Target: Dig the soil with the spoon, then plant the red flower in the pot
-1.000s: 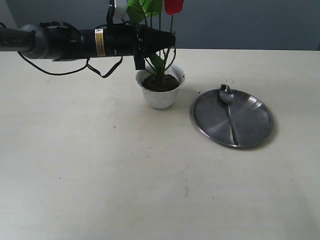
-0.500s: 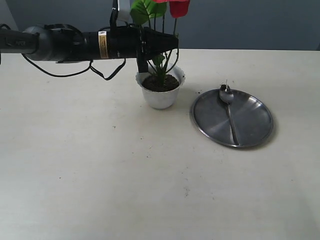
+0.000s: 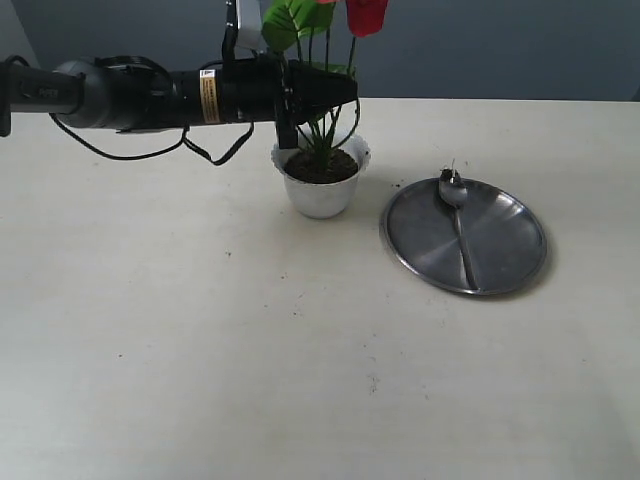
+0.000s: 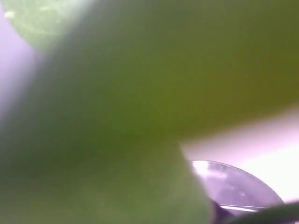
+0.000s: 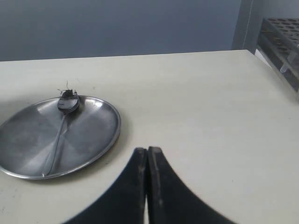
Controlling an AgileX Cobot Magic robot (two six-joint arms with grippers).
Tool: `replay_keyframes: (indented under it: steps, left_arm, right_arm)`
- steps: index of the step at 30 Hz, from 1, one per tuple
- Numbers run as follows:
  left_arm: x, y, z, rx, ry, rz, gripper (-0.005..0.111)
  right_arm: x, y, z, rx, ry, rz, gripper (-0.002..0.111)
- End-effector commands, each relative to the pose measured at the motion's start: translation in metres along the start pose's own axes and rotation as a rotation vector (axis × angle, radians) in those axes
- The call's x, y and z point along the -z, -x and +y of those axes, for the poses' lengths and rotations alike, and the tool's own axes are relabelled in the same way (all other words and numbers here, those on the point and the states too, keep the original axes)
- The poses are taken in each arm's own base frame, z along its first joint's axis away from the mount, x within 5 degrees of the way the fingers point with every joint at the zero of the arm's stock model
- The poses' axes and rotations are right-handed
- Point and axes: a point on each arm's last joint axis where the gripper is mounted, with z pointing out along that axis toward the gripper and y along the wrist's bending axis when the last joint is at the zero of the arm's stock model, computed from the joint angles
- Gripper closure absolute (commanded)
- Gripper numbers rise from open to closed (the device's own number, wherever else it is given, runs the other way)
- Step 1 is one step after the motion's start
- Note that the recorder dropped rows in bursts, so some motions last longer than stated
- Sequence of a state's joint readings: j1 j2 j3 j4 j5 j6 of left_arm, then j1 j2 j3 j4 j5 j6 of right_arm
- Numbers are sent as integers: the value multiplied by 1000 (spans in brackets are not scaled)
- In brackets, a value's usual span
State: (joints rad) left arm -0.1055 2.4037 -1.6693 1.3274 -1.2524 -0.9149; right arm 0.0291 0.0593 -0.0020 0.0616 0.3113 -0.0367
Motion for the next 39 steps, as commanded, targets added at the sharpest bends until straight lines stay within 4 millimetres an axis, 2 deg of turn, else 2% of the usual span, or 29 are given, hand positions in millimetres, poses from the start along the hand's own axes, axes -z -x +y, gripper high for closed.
replay_keyframes:
  steps: [1, 12, 30, 39]
  left_arm:
    - [0, -51, -3, 21, 2, 225, 106]
    - [1, -65, -3, 49, 1, 229, 106]
    - [1, -68, -2, 36, 8, 262, 106]
    - [2, -83, -2, 45, 10, 267, 106]
  right_arm:
    - [0, 0, 0, 4, -6, -8, 109]
    - [0, 0, 0, 4, -6, -8, 109]
    - [0, 0, 0, 4, -6, -8, 109]
    - [0, 0, 0, 4, -6, -8, 109]
